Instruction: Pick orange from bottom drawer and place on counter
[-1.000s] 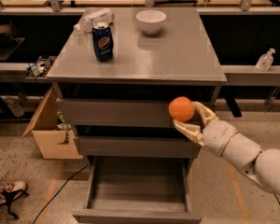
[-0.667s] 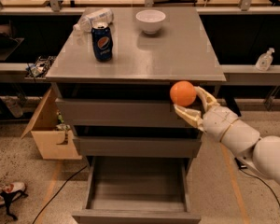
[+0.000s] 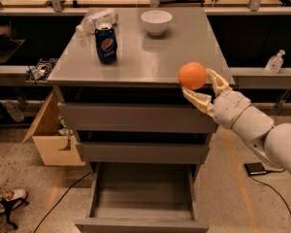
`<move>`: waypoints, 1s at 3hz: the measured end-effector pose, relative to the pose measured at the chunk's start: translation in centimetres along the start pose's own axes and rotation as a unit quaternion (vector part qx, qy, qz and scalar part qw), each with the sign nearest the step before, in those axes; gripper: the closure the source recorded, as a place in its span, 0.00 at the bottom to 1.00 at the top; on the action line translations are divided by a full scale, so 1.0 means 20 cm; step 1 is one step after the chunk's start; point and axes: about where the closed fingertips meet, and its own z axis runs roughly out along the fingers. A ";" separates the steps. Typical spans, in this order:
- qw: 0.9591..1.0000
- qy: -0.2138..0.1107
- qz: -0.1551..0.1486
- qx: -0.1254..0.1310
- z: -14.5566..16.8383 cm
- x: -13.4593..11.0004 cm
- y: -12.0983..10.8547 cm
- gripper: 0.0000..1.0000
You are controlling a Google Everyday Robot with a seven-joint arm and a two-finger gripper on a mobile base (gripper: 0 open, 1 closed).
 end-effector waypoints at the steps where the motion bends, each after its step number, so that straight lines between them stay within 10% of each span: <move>1: 1.000 0.001 0.002 -0.005 0.03 -0.04 -0.01 1.00; 3: 0.998 0.048 0.018 -0.027 0.18 -0.14 -0.07 1.00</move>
Offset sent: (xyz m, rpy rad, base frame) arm 0.0169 0.0125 0.0422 -0.0120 0.0716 0.0218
